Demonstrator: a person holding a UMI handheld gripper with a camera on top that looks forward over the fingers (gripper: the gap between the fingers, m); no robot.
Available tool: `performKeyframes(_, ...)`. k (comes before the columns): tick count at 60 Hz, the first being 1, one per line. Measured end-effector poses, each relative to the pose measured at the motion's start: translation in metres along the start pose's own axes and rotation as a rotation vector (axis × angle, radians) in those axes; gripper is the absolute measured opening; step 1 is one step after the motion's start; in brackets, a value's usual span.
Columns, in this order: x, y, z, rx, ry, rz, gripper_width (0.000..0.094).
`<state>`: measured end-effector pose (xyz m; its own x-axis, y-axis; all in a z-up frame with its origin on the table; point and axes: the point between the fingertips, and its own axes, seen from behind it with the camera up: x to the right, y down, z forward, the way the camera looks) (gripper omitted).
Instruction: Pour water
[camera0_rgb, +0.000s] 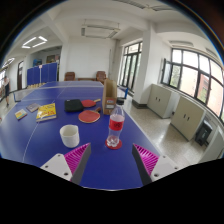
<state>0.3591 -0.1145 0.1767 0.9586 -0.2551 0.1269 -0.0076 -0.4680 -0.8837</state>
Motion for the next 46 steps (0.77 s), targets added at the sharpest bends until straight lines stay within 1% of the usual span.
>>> performKeyframes(7, -0.022, 0.023, -0.09, -0.021, -0.036, -0.002, 0.085)
performKeyframes(12, -0.036, 0.033, -0.151, -0.017, -0.048, -0.009, 0.0848)
performKeyframes(17, -0.046, 0.043, -0.204, 0.001, -0.053, -0.007, 0.0846)
performKeyframes(25, -0.057, 0.059, -0.276, 0.001, -0.069, -0.023, 0.0847)
performKeyframes(32, -0.064, 0.076, -0.314, -0.006, -0.095, -0.033, 0.0846)
performKeyframes(36, -0.064, 0.083, -0.329, -0.007, -0.084, -0.033, 0.0847)
performKeyframes(46, -0.055, 0.079, -0.349, 0.019, -0.067, -0.043, 0.0846)
